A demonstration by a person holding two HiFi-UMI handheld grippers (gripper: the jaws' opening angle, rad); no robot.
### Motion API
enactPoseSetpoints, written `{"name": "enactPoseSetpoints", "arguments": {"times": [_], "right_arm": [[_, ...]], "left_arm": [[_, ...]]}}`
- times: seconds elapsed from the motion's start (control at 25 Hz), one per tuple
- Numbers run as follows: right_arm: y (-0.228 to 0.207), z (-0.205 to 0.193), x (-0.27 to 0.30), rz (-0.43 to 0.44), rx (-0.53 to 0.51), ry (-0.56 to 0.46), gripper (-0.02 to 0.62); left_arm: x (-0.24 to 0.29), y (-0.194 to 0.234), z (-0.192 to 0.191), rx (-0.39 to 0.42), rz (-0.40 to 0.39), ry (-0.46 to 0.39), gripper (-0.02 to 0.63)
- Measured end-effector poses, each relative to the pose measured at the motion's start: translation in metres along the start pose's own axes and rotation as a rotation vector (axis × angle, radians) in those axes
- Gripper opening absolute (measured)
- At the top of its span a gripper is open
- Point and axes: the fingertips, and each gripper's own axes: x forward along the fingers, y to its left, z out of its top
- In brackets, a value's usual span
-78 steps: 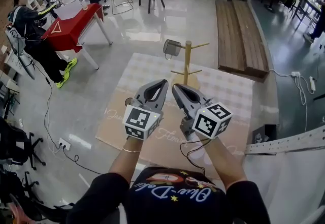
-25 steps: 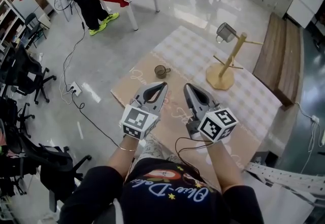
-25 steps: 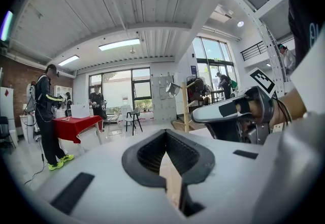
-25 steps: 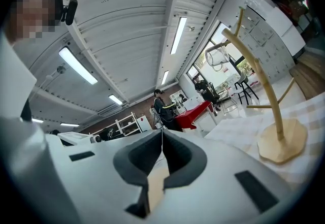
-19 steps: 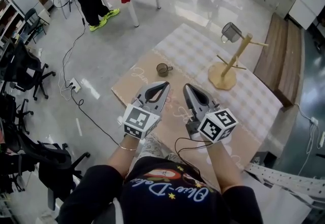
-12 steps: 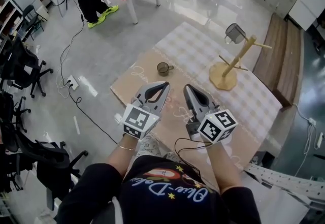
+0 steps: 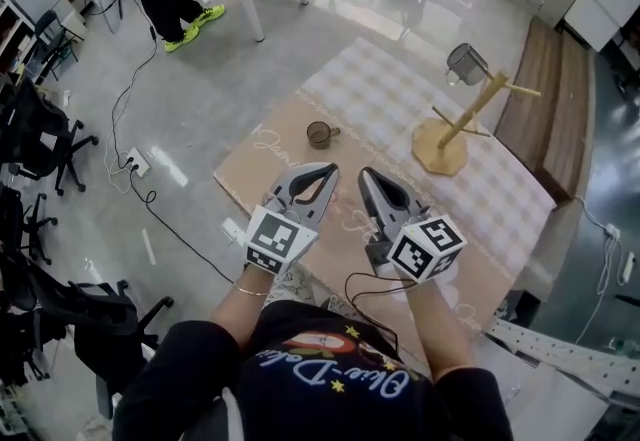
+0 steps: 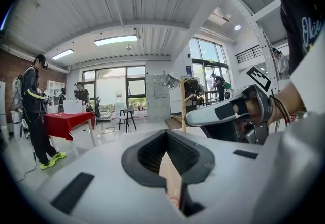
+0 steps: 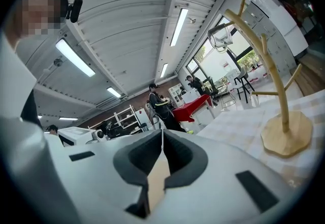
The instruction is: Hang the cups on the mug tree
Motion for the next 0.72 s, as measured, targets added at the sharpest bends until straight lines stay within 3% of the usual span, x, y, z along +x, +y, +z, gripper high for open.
{"name": "enactPoseSetpoints", "arguments": {"times": [0.72], "right_arm": [[-0.013,-0.019,0.041,0.005,0.011,0.085,0.011]], "left_arm": [[0.010,0.036,-0.022,-0.049,0.001,0.022,0.008]]}}
